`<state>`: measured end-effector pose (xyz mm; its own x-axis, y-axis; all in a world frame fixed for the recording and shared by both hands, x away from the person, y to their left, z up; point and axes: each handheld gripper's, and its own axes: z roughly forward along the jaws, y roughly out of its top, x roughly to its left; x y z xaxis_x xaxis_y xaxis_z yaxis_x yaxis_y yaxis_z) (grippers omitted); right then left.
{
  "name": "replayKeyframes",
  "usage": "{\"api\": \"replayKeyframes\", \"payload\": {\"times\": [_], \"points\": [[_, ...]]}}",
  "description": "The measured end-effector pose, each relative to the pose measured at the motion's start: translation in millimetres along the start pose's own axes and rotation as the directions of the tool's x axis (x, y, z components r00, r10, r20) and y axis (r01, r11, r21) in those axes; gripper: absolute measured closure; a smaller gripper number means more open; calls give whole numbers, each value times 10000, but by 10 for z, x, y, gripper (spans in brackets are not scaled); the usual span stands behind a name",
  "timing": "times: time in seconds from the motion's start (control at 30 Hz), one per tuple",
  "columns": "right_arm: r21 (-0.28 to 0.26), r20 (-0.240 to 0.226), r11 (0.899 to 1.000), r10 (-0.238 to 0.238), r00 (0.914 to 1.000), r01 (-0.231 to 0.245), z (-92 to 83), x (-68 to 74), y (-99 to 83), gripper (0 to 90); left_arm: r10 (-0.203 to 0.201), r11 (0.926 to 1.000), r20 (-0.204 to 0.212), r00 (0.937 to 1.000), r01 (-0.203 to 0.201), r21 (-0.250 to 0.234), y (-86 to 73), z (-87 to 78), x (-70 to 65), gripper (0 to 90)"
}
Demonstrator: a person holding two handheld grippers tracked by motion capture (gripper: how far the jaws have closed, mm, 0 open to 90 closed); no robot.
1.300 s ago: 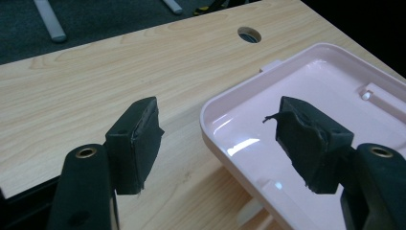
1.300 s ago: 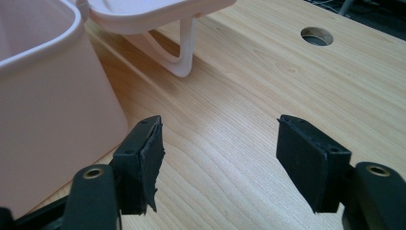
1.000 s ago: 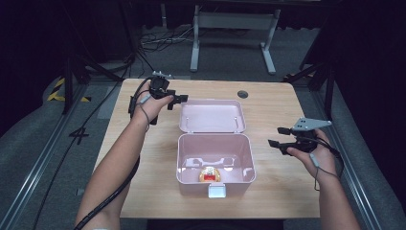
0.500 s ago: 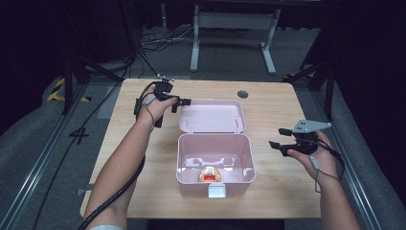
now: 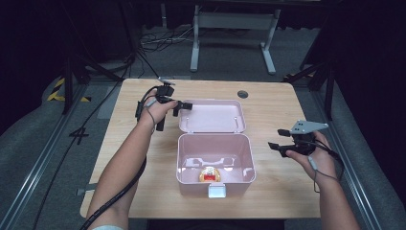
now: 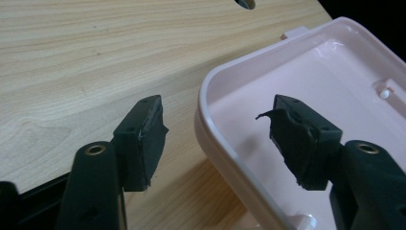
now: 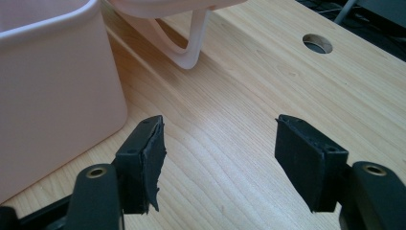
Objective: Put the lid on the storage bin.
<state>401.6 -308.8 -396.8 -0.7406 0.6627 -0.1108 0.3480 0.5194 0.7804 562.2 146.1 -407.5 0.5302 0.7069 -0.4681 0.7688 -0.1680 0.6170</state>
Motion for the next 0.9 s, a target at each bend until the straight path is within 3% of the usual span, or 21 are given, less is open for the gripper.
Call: {"api": "replayKeyframes", "payload": {"times": [0.2,0.27,0.3,0.33,0.47,0.57,0.77,0.9], "points": [[0,-77,10000,-2,10000,2,1,0,0,351,98,9995,-53,9999,-96,311,-2,32,-41,421],[6,-86,10000,-4,10000,4,2,1,0,351,88,9995,-53,9999,-87,295,0,31,-52,486],[28,-85,10000,-17,10000,17,3,2,-1,351,350,9991,-413,9985,-341,240,22,-3,-78,543],[28,-85,10000,-17,10000,17,3,2,-1,351,350,9991,-413,9985,-341,240,22,-3,-78,595],[61,-63,10000,-13,10000,13,3,4,1,351,394,9992,-614,9973,-399,-66,73,-79,-120,667],[61,-58,10000,-17,10000,18,6,3,2,351,739,9963,-769,9943,-770,-374,110,-133,-171,685],[53,-2,9999,-152,9999,152,2,9,10,363,985,9906,-906,9910,-1063,-860,167,-228,-259,716],[45,124,9995,-323,9994,323,-13,18,27,376,1178,9873,-1066,9873,-1279,-937,201,-292,-319,722]]}}
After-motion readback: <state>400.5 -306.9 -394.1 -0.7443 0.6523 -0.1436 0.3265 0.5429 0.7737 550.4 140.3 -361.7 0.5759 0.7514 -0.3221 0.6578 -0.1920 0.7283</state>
